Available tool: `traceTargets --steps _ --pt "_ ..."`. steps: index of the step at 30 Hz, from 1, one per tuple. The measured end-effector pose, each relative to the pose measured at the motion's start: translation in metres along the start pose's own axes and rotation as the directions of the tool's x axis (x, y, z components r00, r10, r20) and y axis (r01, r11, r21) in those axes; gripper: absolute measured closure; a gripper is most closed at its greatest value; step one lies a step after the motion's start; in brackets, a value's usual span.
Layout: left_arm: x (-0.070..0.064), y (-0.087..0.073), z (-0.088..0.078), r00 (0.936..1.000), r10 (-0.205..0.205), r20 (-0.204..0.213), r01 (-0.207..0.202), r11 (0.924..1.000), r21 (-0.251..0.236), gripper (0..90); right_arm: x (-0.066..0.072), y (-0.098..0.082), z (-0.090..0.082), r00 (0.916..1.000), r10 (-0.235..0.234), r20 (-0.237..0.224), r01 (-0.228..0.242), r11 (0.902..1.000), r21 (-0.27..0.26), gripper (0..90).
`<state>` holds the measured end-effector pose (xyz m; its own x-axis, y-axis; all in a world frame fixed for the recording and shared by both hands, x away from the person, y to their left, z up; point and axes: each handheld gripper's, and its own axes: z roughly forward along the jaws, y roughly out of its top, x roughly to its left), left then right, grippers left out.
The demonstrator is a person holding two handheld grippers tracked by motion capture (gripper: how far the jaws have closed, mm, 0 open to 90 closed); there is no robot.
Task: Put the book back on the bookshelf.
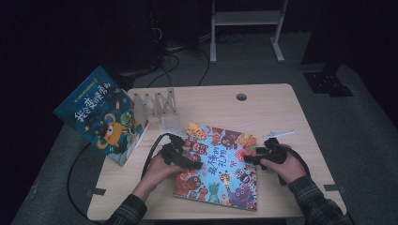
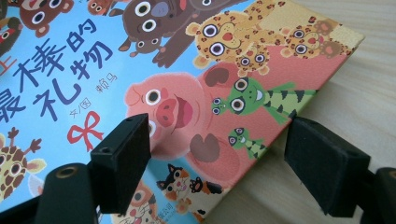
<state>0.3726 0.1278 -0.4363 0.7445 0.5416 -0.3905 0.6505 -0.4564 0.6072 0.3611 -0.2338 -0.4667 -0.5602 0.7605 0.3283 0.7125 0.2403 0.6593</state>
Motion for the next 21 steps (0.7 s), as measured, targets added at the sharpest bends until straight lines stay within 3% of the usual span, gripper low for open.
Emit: traceTargets --steps 4,10,15,18,21 --pt "-0.004 0.005 -0.005 0.9994 -0.011 0.032 0.013 0.9978 -0.064 0.0 -0.002 -0.003 0.0 0.9993 0.035 -0.01 -0.035 0.9994 -0.006 19.1" --pt "-0.008 0.012 -0.014 0.9988 -0.001 0.049 0.007 0.9936 -0.113 10.6 -0.006 -0.006 -0.001 0.9965 0.077 -0.031 -0.078 0.997 -0.001 17.9" --pt "-0.011 0.019 -0.016 0.9989 -0.007 0.046 0.012 0.9946 -0.103 14.3 -0.009 -0.007 -0.002 0.9939 0.101 -0.044 -0.1 0.9949 0.007 17.9" --pt "-0.009 0.024 -0.021 0.9988 -0.025 0.041 0.029 0.9952 -0.094 25.1 -0.01 -0.007 -0.002 0.9931 0.107 -0.048 -0.106 0.9943 0.008 17.9" --pt "-0.003 0.027 -0.025 0.9956 -0.062 0.07 0.068 0.9937 -0.089 37.7 -0.011 -0.007 -0.002 0.9929 0.106 -0.054 -0.106 0.9943 0.009 17.9"
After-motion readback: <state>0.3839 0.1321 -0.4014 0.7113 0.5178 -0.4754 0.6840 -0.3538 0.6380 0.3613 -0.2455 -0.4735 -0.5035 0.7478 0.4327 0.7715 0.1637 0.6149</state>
